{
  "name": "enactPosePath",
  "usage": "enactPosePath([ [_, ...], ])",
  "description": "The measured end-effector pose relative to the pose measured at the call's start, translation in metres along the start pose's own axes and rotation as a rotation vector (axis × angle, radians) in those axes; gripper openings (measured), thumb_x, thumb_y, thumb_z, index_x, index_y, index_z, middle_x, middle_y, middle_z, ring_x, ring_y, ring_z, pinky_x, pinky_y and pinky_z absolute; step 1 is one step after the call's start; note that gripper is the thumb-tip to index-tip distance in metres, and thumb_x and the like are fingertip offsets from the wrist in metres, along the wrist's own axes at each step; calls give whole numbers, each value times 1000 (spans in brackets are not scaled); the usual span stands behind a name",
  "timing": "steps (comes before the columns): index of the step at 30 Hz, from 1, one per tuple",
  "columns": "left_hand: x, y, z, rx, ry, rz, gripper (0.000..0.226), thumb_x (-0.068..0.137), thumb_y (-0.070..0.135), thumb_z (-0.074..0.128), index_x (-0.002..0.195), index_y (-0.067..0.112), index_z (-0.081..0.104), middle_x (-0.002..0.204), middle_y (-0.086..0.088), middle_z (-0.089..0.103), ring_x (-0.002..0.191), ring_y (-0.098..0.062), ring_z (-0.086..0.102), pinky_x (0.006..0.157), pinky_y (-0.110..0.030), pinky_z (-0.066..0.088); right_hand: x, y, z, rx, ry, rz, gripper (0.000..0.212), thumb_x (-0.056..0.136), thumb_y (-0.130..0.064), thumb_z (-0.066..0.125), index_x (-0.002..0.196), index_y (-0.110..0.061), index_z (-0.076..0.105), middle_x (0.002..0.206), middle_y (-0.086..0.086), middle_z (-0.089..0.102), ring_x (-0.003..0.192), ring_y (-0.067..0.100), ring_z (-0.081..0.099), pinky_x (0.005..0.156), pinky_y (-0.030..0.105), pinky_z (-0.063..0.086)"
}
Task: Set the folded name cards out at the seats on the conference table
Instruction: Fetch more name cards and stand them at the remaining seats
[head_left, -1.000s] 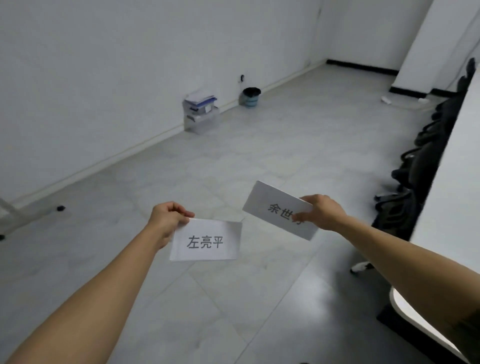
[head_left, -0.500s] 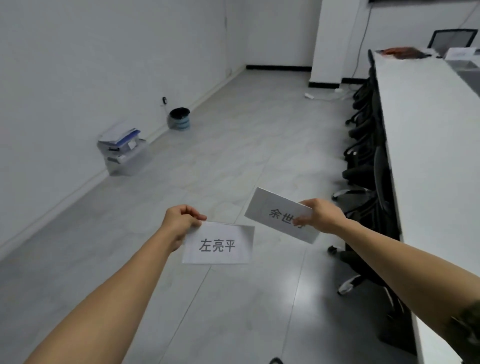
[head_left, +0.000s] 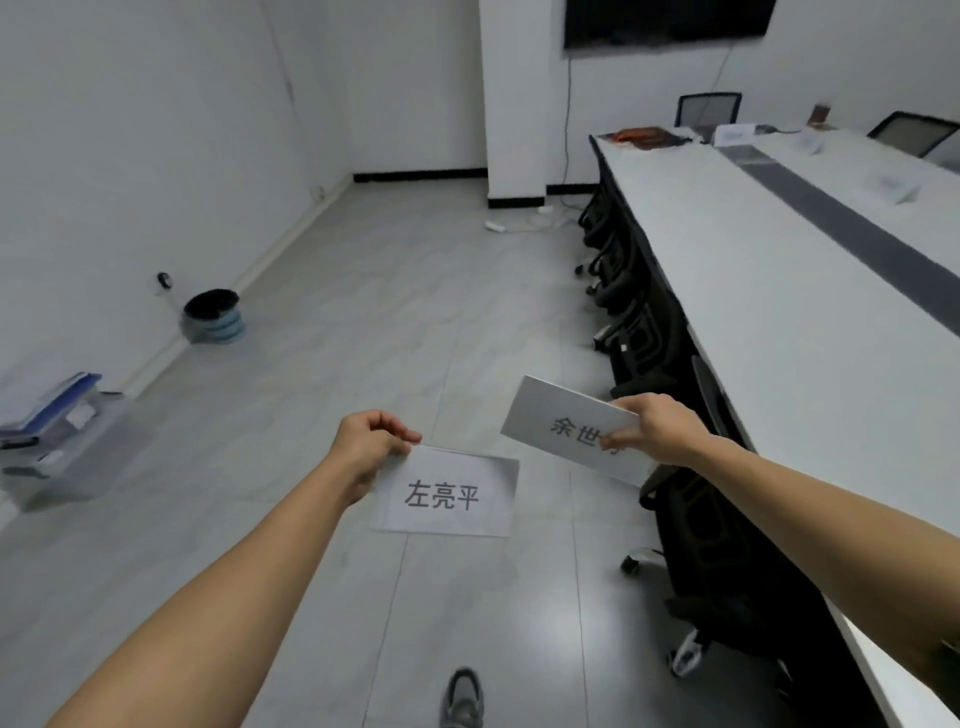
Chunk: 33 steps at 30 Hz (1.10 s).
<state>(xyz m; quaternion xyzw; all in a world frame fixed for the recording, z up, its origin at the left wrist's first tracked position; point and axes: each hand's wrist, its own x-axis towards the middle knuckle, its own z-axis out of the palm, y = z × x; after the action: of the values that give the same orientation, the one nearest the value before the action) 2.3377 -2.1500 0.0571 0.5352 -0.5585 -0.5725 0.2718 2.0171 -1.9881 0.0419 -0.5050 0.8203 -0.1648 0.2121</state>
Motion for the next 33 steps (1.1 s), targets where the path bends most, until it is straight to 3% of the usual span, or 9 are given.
enactPosePath([
  [4, 97, 46, 16, 61, -106, 37, 30, 73, -26, 53, 68, 4, 53, 79, -11, 69, 66, -21, 59, 54, -24, 47, 58, 6, -23, 97, 94, 122, 34, 71, -49, 78, 104, -47, 67, 91, -18, 71, 84, 8, 64, 67, 30, 51],
  [7, 166, 96, 42, 97, -206, 82, 28, 73, -26, 52, 70, 2, 54, 76, -10, 67, 62, -17, 58, 43, -15, 44, 95, 12, -43, 157, 171, 203, 32, 72, -48, 78, 102, -46, 67, 90, -20, 71, 87, 6, 65, 72, 31, 53],
  [12, 249, 140, 115, 171, -370, 120, 30, 73, -27, 52, 69, 3, 53, 77, -11, 67, 67, -16, 61, 58, -22, 47, 122, 44, -72, 195, 271, 354, 29, 73, -46, 79, 100, -45, 67, 93, -16, 70, 89, 11, 63, 72, 30, 49],
  [18, 327, 187, 243, 229, -557, 179, 31, 74, -25, 54, 68, 5, 53, 78, -11, 68, 66, -16, 61, 57, -22, 48, 168, 121, -113, 211, 379, 532, 32, 75, -50, 77, 103, -41, 65, 88, -11, 66, 84, 15, 60, 59, 29, 40],
  [22, 361, 224, 332, 250, -669, 246, 33, 73, -25, 55, 67, 8, 52, 78, -11, 70, 67, -18, 63, 55, -21, 49, 205, 179, -136, 260, 450, 610, 35, 75, -49, 77, 107, -40, 67, 89, -10, 67, 83, 15, 61, 60, 30, 42],
  [26, 387, 265, 417, 300, -809, 296, 32, 73, -24, 57, 69, 8, 54, 82, -13, 72, 78, -26, 66, 68, -33, 52, 229, 228, -155, 306, 474, 717, 33, 75, -48, 78, 105, -38, 68, 89, -9, 68, 82, 14, 62, 63, 31, 47],
  [33, 428, 306, 562, 321, -937, 298, 30, 74, -20, 56, 68, 9, 56, 83, -8, 74, 80, -21, 65, 69, -30, 49, 243, 307, -195, 327, 521, 932, 29, 74, -50, 76, 100, -41, 67, 91, -9, 69, 84, 15, 62, 65, 32, 49],
])
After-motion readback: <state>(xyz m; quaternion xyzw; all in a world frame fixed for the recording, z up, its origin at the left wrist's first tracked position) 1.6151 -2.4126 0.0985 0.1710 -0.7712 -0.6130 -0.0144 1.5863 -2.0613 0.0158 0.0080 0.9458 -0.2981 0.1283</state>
